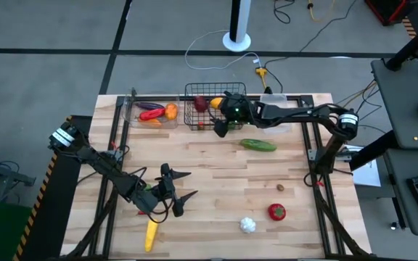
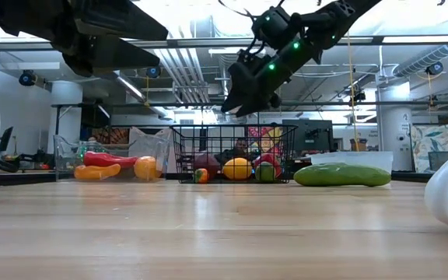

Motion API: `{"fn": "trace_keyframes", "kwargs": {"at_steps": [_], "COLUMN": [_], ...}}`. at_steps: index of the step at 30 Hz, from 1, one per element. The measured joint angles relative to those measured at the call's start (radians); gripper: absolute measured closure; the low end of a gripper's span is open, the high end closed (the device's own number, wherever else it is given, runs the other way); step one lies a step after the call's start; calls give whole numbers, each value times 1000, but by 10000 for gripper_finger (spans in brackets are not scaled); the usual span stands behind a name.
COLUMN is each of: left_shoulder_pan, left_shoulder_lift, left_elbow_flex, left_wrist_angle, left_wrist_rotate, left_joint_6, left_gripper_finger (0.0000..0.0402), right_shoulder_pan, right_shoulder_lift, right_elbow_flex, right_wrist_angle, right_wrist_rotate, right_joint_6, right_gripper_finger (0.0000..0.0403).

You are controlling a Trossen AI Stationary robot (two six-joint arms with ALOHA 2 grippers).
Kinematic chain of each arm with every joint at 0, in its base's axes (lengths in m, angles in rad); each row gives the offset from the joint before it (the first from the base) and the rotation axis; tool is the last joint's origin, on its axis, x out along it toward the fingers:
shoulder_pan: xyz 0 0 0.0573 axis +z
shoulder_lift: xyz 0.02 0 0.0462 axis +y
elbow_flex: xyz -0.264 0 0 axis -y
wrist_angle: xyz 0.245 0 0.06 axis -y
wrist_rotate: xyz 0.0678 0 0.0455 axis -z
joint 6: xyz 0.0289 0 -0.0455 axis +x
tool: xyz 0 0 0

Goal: Sort produce into baskets
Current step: Put the habanero pepper into the white bin

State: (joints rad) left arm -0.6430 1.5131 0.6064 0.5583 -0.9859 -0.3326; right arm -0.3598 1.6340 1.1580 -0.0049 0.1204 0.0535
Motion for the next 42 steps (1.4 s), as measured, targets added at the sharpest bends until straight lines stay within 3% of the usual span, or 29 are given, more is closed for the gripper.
{"fn": "trace_keyframes", "kwargs": {"at_steps": [14, 29, 32, 36, 39, 42], "left_shoulder_pan": [-4, -5, -5, -5, -16, -24], "left_shoulder_lift": [-1, -5, -9, 3, 40, 81], "left_elbow_flex": [0, 11, 82, 273, 416, 518], "left_wrist_angle": [0, -31, -228, -764, -1155, -1404], "left_wrist_rotate": [11, 329, 426, 570, 614, 658], "left_joint_6": [-47, -247, -351, -568, -689, -790], "left_gripper_finger": [78, 78, 78, 78, 78, 78], "right_shoulder_pan": [125, 428, 462, 489, 494, 493], "right_shoulder_lift": [-116, -213, -213, -213, -213, -213], "right_elbow_flex": [0, 0, 0, 0, 0, 0], "right_wrist_angle": [-198, -318, -347, -365, -366, -367], "right_wrist_rotate": [2, 10, 10, 10, 10, 11], "right_joint_6": [34, 95, 105, 106, 93, 80], "right_gripper_finger": [97, 104, 101, 103, 106, 105]}}
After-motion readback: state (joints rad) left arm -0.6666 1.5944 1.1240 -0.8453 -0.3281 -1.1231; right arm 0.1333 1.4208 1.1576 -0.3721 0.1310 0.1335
